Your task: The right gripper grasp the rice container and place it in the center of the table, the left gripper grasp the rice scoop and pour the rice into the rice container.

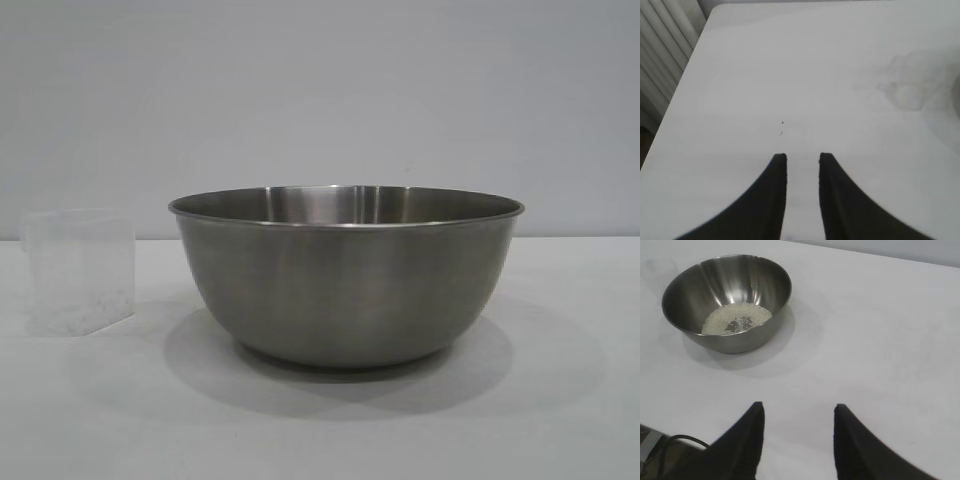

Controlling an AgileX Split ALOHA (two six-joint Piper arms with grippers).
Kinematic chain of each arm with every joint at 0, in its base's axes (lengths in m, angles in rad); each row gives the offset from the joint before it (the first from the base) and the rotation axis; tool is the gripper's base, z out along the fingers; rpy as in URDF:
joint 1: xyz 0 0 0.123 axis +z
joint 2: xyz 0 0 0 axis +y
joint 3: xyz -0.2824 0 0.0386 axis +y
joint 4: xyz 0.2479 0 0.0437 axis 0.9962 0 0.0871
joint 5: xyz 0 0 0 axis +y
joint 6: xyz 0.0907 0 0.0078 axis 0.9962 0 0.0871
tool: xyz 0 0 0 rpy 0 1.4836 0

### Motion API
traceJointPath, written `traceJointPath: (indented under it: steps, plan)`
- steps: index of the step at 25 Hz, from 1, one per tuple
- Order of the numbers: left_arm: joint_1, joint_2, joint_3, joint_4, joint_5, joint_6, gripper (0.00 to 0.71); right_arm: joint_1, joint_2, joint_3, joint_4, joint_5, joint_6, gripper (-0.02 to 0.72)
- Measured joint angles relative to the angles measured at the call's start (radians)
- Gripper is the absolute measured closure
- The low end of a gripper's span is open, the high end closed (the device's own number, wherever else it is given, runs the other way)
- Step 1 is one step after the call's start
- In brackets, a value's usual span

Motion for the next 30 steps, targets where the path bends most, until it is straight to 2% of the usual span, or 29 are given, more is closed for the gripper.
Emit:
traceJointPath:
  steps: [26, 28, 30]
  plan:
    - [0.0, 0.0, 0.0, 0.0, 0.0, 0.007, 0.603, 0.0, -0.016, 0.0, 0.01, 0.0, -0.016, 0.389]
    - [0.0, -0.001, 0.0, 0.0, 0.0, 0.007, 0.603, -0.02, -0.016, 0.0, 0.011, 0.0, -0.016, 0.389]
    - [0.012, -0.001, 0.001, -0.001, 0.0, 0.007, 0.603, -0.095, -0.016, 0.0, 0.013, 0.0, -0.018, 0.389]
